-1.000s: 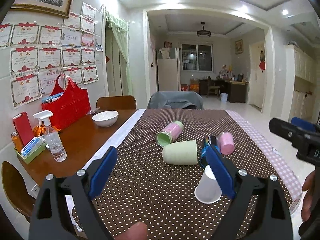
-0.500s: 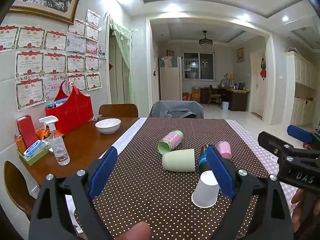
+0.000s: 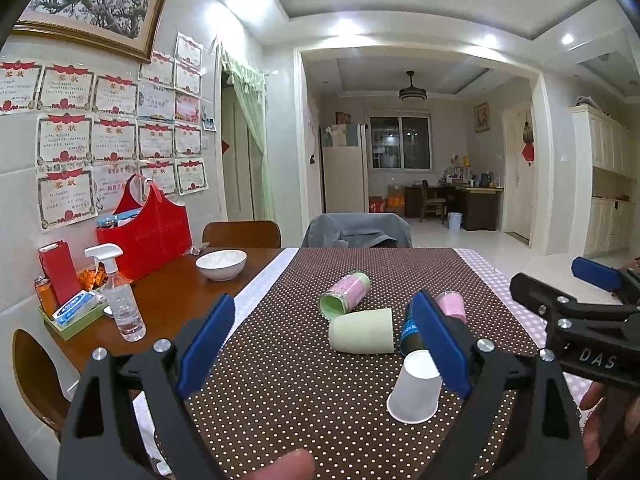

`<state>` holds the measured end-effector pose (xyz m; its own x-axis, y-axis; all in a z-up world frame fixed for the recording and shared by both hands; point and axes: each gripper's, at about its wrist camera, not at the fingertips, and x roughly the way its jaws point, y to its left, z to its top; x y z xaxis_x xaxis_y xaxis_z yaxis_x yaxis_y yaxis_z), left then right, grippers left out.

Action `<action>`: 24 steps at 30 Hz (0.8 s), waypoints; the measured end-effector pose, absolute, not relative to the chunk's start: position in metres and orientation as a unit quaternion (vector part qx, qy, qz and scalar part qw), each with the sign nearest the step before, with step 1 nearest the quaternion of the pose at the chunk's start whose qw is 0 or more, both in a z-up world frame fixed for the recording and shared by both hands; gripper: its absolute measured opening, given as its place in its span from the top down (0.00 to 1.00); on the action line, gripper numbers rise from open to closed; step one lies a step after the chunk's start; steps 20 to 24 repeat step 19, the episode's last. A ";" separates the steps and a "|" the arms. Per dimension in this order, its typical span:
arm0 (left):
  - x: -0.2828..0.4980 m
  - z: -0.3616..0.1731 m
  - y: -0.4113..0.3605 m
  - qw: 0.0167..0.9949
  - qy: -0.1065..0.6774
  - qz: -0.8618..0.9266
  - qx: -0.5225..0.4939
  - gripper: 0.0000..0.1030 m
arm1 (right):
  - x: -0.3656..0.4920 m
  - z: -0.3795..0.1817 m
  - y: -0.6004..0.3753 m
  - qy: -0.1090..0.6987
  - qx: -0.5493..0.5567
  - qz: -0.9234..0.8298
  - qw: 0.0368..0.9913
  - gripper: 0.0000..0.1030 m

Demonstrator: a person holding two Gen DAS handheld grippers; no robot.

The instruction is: Flip cup upside down

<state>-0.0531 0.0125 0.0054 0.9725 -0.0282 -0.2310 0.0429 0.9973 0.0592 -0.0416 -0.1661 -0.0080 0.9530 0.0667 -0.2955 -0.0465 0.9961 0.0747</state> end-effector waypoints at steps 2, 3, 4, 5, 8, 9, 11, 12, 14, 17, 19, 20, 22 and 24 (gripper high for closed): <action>-0.053 0.005 0.012 0.993 0.114 -0.019 0.033 0.14 | -0.041 -0.009 -0.165 0.152 0.034 0.030 0.987 0.06; -0.053 0.005 0.012 0.993 0.113 -0.019 0.033 0.14 | -0.040 -0.009 -0.165 0.153 0.034 0.031 0.987 0.06; -0.053 0.005 0.012 0.993 0.112 -0.018 0.032 0.14 | -0.040 -0.010 -0.165 0.154 0.034 0.031 0.987 0.06; -0.053 0.005 0.013 0.993 0.111 -0.019 0.031 0.14 | -0.039 -0.010 -0.164 0.155 0.034 0.033 0.987 0.06; -0.053 0.005 0.014 0.993 0.112 -0.025 0.024 0.14 | -0.038 -0.011 -0.163 0.157 0.034 0.034 0.986 0.06; -0.053 0.004 0.015 0.993 0.112 -0.026 0.021 0.14 | -0.037 -0.011 -0.162 0.158 0.034 0.034 0.986 0.06; -0.053 0.004 0.016 0.993 0.112 -0.024 0.019 0.14 | -0.036 -0.011 -0.162 0.159 0.035 0.035 0.986 0.06; -0.052 0.004 0.016 0.993 0.112 -0.022 0.020 0.14 | -0.036 -0.012 -0.162 0.160 0.035 0.035 0.986 0.06; -0.050 0.003 0.016 0.993 0.115 -0.020 0.018 0.14 | -0.036 -0.012 -0.162 0.160 0.035 0.036 0.986 0.06; -0.049 0.003 0.017 0.993 0.117 -0.013 0.017 0.14 | -0.036 -0.013 -0.161 0.160 0.034 0.036 0.986 0.06; -0.049 0.003 0.019 0.993 0.118 -0.010 0.014 0.14 | -0.036 -0.013 -0.161 0.161 0.035 0.037 0.986 0.06; -0.049 0.003 0.019 0.993 0.118 -0.010 0.014 0.14 | -0.036 -0.013 -0.161 0.161 0.035 0.037 0.986 0.06; -0.049 0.003 0.019 0.993 0.118 -0.010 0.014 0.14 | -0.036 -0.013 -0.161 0.161 0.035 0.037 0.986 0.06; -0.049 0.003 0.019 0.993 0.118 -0.010 0.014 0.14 | -0.036 -0.013 -0.161 0.161 0.035 0.037 0.986 0.06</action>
